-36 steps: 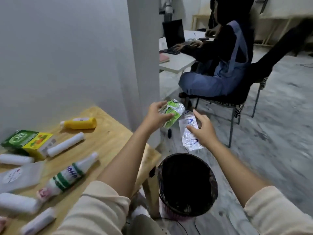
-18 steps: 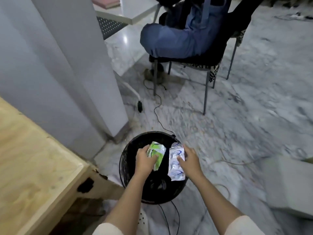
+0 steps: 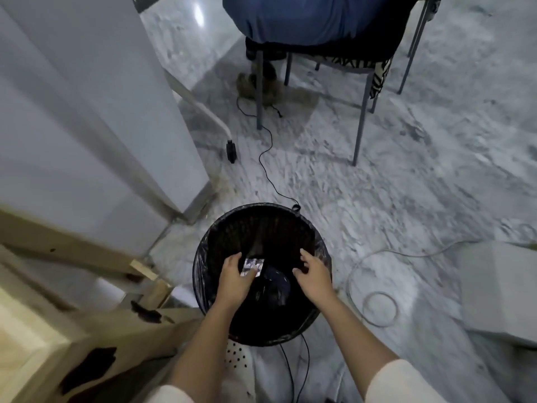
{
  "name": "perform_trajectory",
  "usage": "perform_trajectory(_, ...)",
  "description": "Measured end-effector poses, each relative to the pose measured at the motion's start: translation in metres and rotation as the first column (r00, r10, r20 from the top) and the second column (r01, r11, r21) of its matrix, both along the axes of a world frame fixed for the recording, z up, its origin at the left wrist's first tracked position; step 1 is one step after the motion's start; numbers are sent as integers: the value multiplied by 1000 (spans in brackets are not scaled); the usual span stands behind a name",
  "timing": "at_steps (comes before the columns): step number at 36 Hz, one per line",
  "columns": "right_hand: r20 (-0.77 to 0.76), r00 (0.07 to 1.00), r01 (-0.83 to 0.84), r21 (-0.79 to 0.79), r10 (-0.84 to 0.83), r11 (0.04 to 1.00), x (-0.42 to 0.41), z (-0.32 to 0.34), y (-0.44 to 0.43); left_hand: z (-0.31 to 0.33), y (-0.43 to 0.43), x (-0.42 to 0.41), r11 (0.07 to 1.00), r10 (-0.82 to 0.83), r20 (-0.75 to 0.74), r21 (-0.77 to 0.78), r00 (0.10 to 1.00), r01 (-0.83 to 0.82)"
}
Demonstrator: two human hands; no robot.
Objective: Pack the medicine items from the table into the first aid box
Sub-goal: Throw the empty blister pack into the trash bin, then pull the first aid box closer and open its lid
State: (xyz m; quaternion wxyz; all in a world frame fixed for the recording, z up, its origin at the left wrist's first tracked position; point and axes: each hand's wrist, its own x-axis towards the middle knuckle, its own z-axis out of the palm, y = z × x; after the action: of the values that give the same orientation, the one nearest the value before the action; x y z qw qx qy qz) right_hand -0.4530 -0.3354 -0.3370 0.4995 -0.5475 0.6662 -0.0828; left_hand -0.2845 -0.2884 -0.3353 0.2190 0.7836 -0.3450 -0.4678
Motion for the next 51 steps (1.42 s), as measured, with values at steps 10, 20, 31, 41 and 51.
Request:
perform_trajectory(10, 34, 997, -62, -90, 65, 994, 0, 69, -2, 68, -2, -5, 996, -54, 74, -74, 996, 59)
perform_trajectory(20, 7, 987, -148, -315, 159, 937, -10, 197, 6, 207, 8, -16, 962, -103, 189, -231, 976, 147)
perform_trajectory(31, -97, 910, -379, -592, 404, 711, 48, 342, 55, 356, 94, 55, 901, -1, 572, -355, 820, 248)
perform_trajectory(41, -157, 716, -517, -774, 680, 366, 183, 416, 161, 425, 262, 173, 912, 308, 730, -408, 611, 29)
perform_trajectory(51, -200, 450, -551, -829, 870, 94, 319, 435, 301, 446, 459, 254, 866, 499, 742, -445, 448, -228)
